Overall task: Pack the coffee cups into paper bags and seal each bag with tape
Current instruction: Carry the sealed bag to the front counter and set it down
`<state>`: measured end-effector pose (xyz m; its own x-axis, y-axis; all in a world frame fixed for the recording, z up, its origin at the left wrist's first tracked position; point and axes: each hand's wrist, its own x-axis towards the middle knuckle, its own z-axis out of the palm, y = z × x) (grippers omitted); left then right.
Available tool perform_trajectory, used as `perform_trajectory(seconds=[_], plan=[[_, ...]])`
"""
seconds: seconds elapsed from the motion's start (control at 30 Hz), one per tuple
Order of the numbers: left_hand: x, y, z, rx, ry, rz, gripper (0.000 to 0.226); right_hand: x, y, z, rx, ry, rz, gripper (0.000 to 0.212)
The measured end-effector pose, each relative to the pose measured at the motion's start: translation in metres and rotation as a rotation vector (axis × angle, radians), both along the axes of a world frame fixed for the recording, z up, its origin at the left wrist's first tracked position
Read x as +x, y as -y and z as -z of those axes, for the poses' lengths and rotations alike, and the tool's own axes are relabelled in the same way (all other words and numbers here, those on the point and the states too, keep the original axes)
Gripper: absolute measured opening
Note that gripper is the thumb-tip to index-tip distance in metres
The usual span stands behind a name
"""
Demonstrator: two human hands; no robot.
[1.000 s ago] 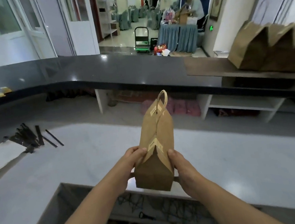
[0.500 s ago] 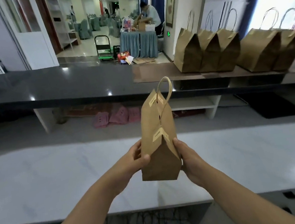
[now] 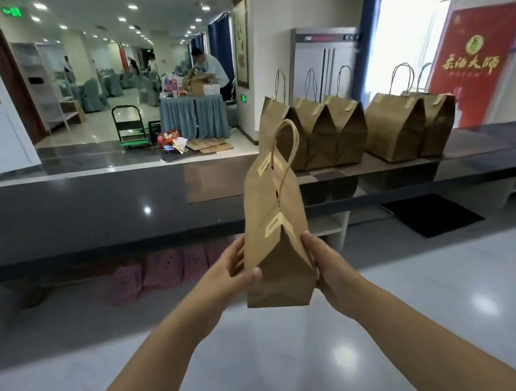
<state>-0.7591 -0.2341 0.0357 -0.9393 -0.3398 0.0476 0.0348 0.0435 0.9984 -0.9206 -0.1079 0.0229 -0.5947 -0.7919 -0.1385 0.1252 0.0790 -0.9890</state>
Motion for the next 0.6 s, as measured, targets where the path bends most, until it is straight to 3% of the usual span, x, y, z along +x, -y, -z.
perform_trajectory(seconds=[0.13,0.43,0.5,0.6], plan=[[-0.026,0.026,-0.01,-0.027,-0.005,0.024,0.115,-0.023,0.02,-0.007,-0.034,-0.001,-0.011,0.079],[-0.074,0.057,-0.027,-0.02,-0.01,-0.043,0.119,-0.082,0.071,-0.018,-0.019,0.042,-0.011,0.106],[-0.089,0.062,-0.03,0.015,0.001,-0.104,0.117,-0.094,0.084,-0.025,-0.014,0.067,-0.006,0.105],[-0.113,0.071,-0.031,0.06,-0.013,-0.201,0.096,-0.117,0.099,-0.034,-0.031,0.068,-0.027,0.09]])
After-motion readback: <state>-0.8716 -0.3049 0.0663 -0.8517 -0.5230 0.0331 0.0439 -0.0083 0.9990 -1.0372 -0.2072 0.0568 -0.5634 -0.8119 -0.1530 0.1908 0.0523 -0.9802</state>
